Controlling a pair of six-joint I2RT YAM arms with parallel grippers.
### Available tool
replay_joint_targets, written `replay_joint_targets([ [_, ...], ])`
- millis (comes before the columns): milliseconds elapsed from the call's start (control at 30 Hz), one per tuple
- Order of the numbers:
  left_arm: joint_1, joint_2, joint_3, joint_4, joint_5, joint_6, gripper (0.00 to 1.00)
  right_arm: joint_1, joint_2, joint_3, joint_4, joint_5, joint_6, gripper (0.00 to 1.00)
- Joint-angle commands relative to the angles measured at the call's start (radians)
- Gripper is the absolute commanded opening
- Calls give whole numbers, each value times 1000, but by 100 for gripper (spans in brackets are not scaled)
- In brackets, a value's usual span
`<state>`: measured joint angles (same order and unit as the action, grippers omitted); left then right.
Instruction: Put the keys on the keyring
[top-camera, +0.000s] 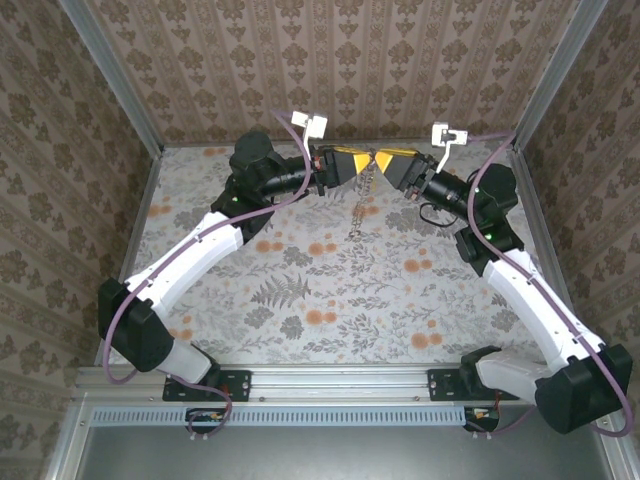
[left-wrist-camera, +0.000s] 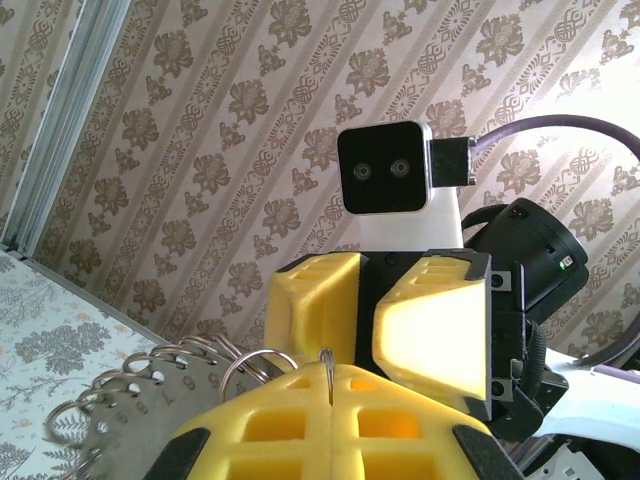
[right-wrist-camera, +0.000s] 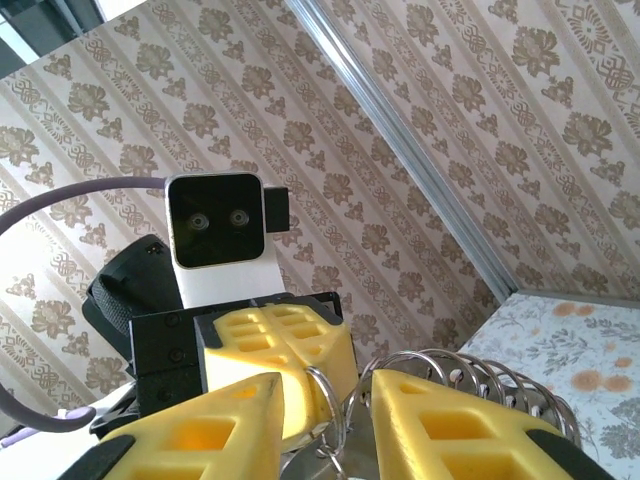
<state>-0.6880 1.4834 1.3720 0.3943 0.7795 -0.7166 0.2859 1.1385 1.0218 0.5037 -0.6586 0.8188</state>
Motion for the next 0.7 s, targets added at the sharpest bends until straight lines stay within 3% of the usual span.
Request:
replay_joint_targets([
  [0, -9, -28, 18, 51, 2, -14, 0, -4, 13, 37, 52, -15, 20, 29],
  [267, -12, -25, 21, 47, 0, -10, 0, -4, 28, 40, 79, -44, 40, 24],
  [467, -13, -20, 22, 47, -1, -10, 0, -2, 31, 40, 82, -71, 40, 10],
  [667, -15, -14, 27, 50, 0, -12, 0, -2, 46, 50, 86, -116, 48, 15],
])
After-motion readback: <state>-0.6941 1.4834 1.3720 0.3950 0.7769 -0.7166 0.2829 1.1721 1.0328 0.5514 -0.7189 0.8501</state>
